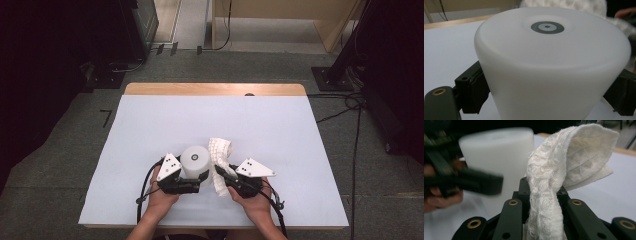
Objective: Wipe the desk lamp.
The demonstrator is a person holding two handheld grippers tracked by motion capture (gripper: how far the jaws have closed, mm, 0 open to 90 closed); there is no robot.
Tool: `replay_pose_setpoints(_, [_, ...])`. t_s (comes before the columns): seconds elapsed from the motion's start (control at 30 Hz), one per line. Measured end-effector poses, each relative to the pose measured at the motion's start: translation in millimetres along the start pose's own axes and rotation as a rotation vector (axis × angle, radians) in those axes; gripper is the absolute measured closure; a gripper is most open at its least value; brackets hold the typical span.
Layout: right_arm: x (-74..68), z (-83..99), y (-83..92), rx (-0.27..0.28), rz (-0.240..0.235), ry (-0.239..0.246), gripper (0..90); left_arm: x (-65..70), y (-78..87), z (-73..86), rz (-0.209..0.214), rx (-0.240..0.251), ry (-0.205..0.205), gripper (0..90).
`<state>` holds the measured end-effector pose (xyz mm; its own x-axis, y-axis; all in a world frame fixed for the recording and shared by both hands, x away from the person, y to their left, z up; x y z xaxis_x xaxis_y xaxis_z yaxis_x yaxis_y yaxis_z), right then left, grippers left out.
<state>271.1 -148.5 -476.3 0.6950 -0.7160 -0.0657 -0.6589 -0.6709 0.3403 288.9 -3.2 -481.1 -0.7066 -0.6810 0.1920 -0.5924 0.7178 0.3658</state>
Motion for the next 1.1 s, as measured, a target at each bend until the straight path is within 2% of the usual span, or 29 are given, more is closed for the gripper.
replay_pose_setpoints(0.03, [0.0, 0.0, 0.0, 0.000, 0.000, 0.000, 75.3, 2.3, -1.9, 1.7, 0.008, -0.011, -0.008, 8.7])
replay_pose_setpoints(0.07, [1.5, -9.5, 7.6, 0.040, -0.001, 0.005, 75.2, 4.0, -3.6, 2.5, 0.019, -0.017, -0.012, 8.7])
replay_pose_setpoints(0.1, [1.6, -12.1, 9.9, 0.051, -0.005, 0.002, 75.2, 4.0, -3.6, 2.5, 0.019, -0.017, -0.012, 8.7])
replay_pose_setpoints(0.17, [2.1, -12.6, 10.9, 0.053, -0.008, 0.007, 75.2, 3.5, -2.4, -0.3, 0.021, -0.008, -0.010, 8.7])
replay_pose_setpoints(0.3, [1.0, -4.3, 5.5, 0.018, -0.017, 0.006, 75.2, -0.9, 2.4, -6.5, 0.015, 0.017, 0.006, 8.7])
replay_pose_setpoints(0.33, [0.4, -0.1, 2.5, -0.002, -0.020, 0.003, 75.2, -3.4, 5.1, -8.8, 0.011, 0.026, 0.011, 8.7])
replay_pose_setpoints(0.37, [-0.6, 8.4, -4.2, -0.048, -0.028, 0.000, 75.2, -6.0, 8.1, -11.0, 0.011, 0.039, 0.020, 8.7])
replay_pose_setpoints(0.43, [-0.7, 9.9, -5.6, -0.048, -0.027, 0.005, 75.2, -7.6, 9.6, -11.5, 0.009, 0.048, 0.020, 8.7])
replay_pose_setpoints(0.53, [-1.1, 8.5, -6.0, -0.037, -0.036, 0.008, 75.2, -7.6, 7.3, -7.6, 0.013, 0.038, 0.010, 8.7])
replay_pose_setpoints(0.63, [-1.7, -5.0, 2.7, 0.017, -0.032, 0.011, 75.3, -1.8, -0.9, -0.4, 0.011, -0.001, -0.031, 8.7])
replay_pose_setpoints(0.8, [0.1, -8.9, 7.6, 0.045, -0.028, 0.010, 75.3, -0.6, 0.2, -3.0, 0.011, 0.007, -0.024, 8.7])
replay_pose_setpoints(0.93, [0.3, 6.1, -2.4, -0.020, -0.034, 0.003, 75.2, -6.6, 4.9, -6.8, -0.007, 0.036, -0.007, 8.7])
replay_pose_setpoints(1.0, [-0.6, 11.6, -6.2, -0.049, -0.034, 0.000, 75.3, -9.4, 4.2, -5.4, -0.016, 0.031, -0.007, 8.7])
replay_pose_setpoints(1.1, [-2.2, 8.5, -5.7, -0.042, -0.037, -0.002, 75.3, -8.5, 0.8, -0.7, -0.014, 0.018, -0.023, 8.7])
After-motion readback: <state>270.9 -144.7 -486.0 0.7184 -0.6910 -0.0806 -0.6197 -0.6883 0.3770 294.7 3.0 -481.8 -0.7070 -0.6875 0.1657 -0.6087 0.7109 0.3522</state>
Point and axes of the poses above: each handheld gripper's, and its own axes: y roughly backward along the jaws, z roughly out of its underside, x roughly to its right, the point moved 7 cm from there along -y, roughly forward along the jaws, and after that the axes turned 4 degrees about y, right-handed, at the moved point
